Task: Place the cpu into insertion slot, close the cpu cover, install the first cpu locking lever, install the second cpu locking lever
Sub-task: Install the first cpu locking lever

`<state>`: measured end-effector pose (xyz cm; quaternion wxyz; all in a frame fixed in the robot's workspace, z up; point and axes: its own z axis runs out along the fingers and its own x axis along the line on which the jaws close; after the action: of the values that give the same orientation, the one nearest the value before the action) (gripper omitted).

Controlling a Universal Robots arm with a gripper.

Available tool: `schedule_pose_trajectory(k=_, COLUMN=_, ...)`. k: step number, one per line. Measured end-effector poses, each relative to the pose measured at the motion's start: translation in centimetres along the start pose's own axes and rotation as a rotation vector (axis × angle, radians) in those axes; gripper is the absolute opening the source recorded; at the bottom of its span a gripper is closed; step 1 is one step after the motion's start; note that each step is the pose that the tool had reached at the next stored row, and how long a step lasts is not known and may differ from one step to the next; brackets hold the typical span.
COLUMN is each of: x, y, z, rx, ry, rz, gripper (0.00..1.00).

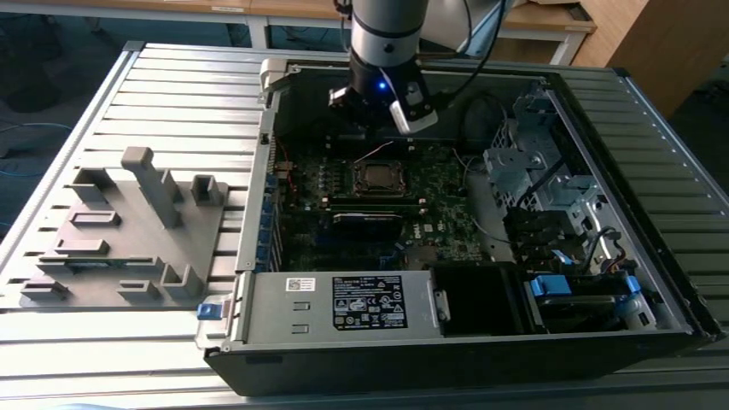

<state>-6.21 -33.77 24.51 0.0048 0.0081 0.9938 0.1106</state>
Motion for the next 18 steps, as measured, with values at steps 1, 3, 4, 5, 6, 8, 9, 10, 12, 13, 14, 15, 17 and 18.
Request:
schedule_pose_trajectory(k=1, x=0.0, y=-0.01, z=0.07, rx=-0.0001, ry=-0.0001, rz=0.0, gripper=0.11)
schedule_pose_trajectory(k=3, x=0.0, y=-0.04, z=0.19, rx=-0.0001, ry=0.0, rz=0.0, gripper=0.11)
schedule_pose_trajectory(k=4, x=0.0, y=-0.06, z=0.25, rx=0.0, ry=0.0, rz=0.0, gripper=0.11)
schedule_pose_trajectory(k=5, x=0.0, y=-0.07, z=0.31, rx=0.0, ry=0.0, rz=0.0, gripper=0.11)
schedule_pose_trajectory(k=6, x=0.0, y=-0.08, z=0.36, rx=-0.0001, ry=0.0, rz=0.0, gripper=0.11)
schedule_pose_trajectory(k=8, x=0.0, y=-0.1, z=0.47, rx=-0.0001, ry=-0.0001, rz=0.0, gripper=0.11)
schedule_pose_trajectory(k=9, x=0.0, y=-0.11, z=0.52, rx=-0.0001, ry=0.0, rz=0.0, gripper=0.11)
schedule_pose_trajectory(k=10, x=0.0, y=-0.12, z=0.56, rx=0.0, ry=-0.0001, rz=0.0, gripper=0.11)
schedule_pose_trajectory(k=12, x=-0.02, y=-0.14, z=0.63, rx=-0.0001, ry=-0.0001, rz=0.0, gripper=0.11)
schedule_pose_trajectory(k=13, x=-0.02, y=-0.15, z=0.65, rx=0.0001, ry=0.0, rz=0.0, gripper=0.11)
schedule_pose_trajectory(k=14, x=-0.02, y=-0.15, z=0.66, rx=0.0002, ry=0.0001, rz=0.0, gripper=0.11)
schedule_pose_trajectory(k=15, x=-0.02, y=-0.15, z=0.66, rx=0.0002, ry=0.0001, rz=0.0, gripper=0.11)
schedule_pose_trajectory(k=17, x=-0.02, y=-0.15, z=0.68, rx=0.0, ry=-0.0001, rz=0.0, gripper=0.11)
schedule_pose_trajectory(k=18, x=-0.02, y=-0.15, z=0.68, rx=0.0, ry=-0.0001, rz=0.0, gripper=0.11)
